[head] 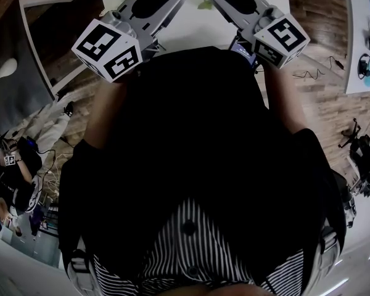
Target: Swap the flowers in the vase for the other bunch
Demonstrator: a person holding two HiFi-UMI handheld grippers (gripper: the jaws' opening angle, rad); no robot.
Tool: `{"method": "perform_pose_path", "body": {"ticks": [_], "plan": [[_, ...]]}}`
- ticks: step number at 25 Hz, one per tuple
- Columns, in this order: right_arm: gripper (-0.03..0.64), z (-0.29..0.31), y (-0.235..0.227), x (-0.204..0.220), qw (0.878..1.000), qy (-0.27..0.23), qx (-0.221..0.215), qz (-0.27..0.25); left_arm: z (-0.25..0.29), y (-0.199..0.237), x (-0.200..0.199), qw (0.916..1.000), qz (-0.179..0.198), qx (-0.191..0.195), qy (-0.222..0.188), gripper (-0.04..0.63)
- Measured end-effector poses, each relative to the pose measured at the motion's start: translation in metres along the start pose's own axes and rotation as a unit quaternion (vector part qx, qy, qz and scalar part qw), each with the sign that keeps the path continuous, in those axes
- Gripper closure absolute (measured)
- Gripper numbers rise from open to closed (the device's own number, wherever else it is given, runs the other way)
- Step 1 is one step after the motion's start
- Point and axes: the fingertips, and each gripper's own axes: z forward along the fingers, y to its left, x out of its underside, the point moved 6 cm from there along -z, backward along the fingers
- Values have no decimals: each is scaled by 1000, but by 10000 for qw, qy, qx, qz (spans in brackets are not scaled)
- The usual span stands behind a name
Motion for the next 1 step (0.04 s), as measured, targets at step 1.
{"method": "perform_pose_path", "body": {"ticks": [1], "plan": [[614, -1, 0, 0, 10000, -5, -1, 0, 0, 0, 0, 10000, 4, -1, -5, 589]]}}
